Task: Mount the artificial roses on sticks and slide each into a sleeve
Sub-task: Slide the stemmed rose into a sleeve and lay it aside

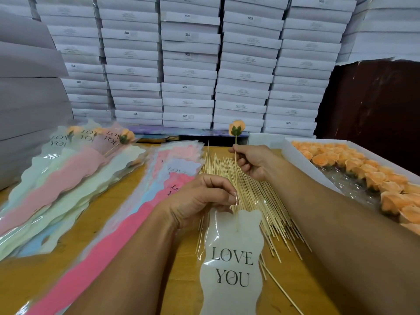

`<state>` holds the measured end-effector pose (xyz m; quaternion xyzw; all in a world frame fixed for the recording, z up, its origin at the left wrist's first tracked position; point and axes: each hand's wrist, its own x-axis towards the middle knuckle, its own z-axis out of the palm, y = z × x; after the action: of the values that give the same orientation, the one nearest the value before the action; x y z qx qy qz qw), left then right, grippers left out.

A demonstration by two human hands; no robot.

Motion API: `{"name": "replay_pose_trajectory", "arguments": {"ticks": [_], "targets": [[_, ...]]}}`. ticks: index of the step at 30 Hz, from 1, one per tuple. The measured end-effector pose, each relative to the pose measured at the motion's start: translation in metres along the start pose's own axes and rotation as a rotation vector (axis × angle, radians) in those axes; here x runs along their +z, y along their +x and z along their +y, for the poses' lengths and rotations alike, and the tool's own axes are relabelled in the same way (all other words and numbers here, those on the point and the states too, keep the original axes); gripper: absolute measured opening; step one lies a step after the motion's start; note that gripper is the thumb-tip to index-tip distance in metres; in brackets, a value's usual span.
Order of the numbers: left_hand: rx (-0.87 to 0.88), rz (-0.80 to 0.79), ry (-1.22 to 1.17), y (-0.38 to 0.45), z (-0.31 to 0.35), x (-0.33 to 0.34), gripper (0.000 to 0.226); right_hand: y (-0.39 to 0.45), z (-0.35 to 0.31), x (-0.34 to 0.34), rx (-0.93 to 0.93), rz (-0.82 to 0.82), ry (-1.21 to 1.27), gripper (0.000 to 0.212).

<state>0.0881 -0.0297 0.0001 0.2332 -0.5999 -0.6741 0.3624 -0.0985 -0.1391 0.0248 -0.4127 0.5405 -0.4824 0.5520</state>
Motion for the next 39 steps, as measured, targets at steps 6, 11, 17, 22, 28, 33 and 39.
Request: {"name": "replay_pose_trajectory", "arguments": {"ticks": [6,11,17,22,28,33,39], "targets": [[0.019,0.081,0.019,0.002,-0.001,0.001,0.009,-0.023,0.011,0.001,-0.035,-0.075,0.063,0.015],[0.027,0.131,-0.002,0.003,-0.002,0.001,0.01,-0.043,0.019,-0.001,-0.04,-0.146,0.173,0.013],[0.065,0.184,-0.017,0.006,-0.003,0.0,0.011,-0.062,0.024,-0.002,-0.098,-0.18,0.109,0.03],[0.07,0.185,0.04,0.006,-0.004,0.0,0.009,-0.077,0.026,0.001,-0.097,-0.203,0.11,0.035],[0.063,0.187,0.035,0.006,-0.005,0.0,0.008,-0.086,0.028,0.001,-0.138,-0.245,0.044,0.019],[0.073,0.155,0.038,0.005,-0.004,0.0,0.007,-0.087,0.029,0.003,-0.138,-0.183,0.064,0.032],[0.096,0.163,-0.013,0.005,-0.004,-0.002,0.008,-0.091,0.029,0.0,-0.099,-0.316,0.172,0.026]]}}
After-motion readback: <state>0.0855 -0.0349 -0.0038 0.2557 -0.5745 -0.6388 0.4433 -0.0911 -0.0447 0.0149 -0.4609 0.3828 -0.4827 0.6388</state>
